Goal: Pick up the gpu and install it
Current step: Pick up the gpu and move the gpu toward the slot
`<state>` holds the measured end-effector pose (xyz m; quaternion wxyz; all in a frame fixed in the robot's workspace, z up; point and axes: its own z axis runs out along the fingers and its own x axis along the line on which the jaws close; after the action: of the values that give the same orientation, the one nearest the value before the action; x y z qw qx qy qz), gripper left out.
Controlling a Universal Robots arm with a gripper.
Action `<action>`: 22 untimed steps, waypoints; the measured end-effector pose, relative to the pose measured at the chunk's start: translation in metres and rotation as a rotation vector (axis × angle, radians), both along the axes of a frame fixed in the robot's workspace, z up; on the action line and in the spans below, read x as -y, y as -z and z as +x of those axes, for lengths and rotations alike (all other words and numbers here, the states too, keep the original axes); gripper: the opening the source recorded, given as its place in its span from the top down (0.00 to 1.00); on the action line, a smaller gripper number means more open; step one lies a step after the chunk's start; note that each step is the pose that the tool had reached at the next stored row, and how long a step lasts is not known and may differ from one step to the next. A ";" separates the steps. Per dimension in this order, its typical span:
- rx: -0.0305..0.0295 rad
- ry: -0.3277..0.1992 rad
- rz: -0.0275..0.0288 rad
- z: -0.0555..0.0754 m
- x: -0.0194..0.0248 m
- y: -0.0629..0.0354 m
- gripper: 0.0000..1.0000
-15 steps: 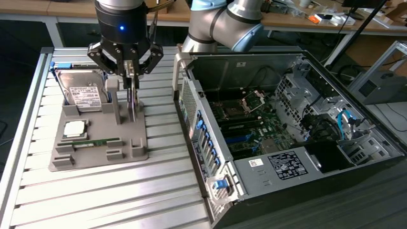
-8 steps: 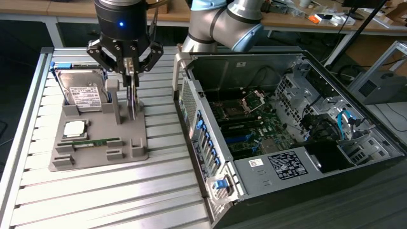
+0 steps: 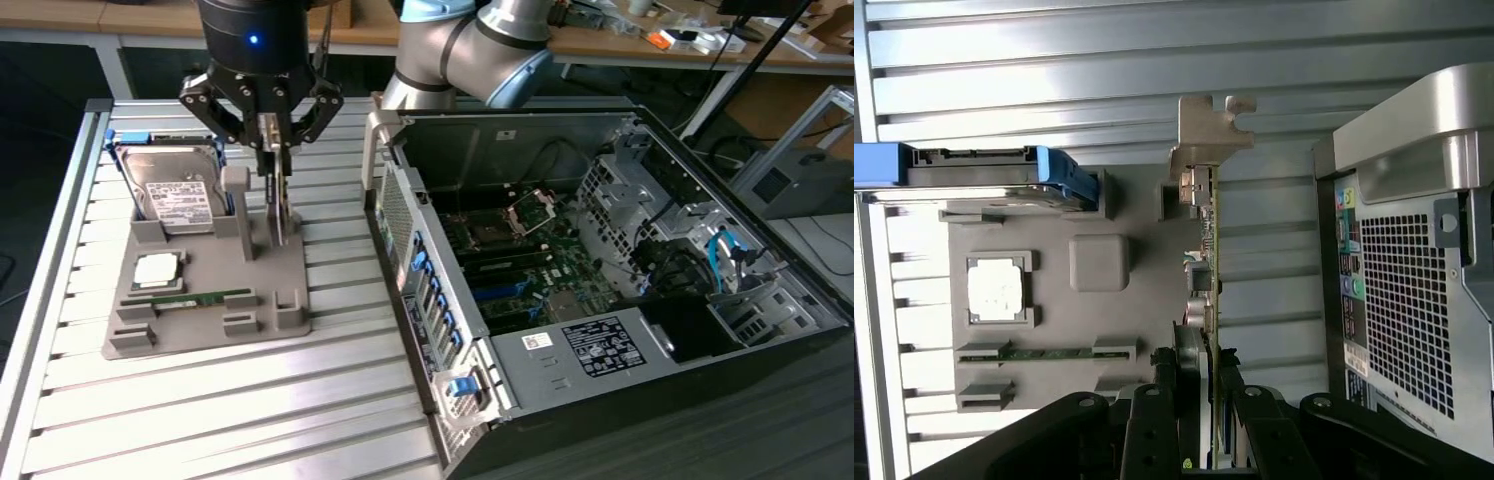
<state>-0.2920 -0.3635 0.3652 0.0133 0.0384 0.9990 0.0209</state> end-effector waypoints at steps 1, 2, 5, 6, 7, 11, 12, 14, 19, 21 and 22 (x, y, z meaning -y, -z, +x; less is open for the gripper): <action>-0.0001 0.000 0.0000 0.000 0.0000 -0.0010 0.73; 0.0000 0.000 0.0001 0.000 0.0000 -0.0018 0.73; 0.0000 0.000 0.0001 0.000 0.0000 -0.0042 0.73; 0.0001 0.000 0.0001 0.000 0.0000 -0.0049 0.73; 0.0001 0.000 0.0001 0.000 0.0000 -0.0064 0.73; 0.0000 0.000 0.0001 0.000 0.0000 -0.0105 0.73; 0.0001 0.000 0.0001 0.000 0.0000 -0.0112 0.73; -0.0001 0.000 0.0000 0.000 0.0000 -0.0129 0.73; 0.0001 0.000 0.0001 0.000 0.0000 -0.0184 0.73; 0.0000 0.000 0.0001 0.000 0.0000 -0.0203 0.73; 0.0000 0.000 0.0001 0.000 0.0000 -0.0219 0.73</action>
<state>-0.2920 -0.3635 0.3870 0.0133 0.0384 0.9990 0.0209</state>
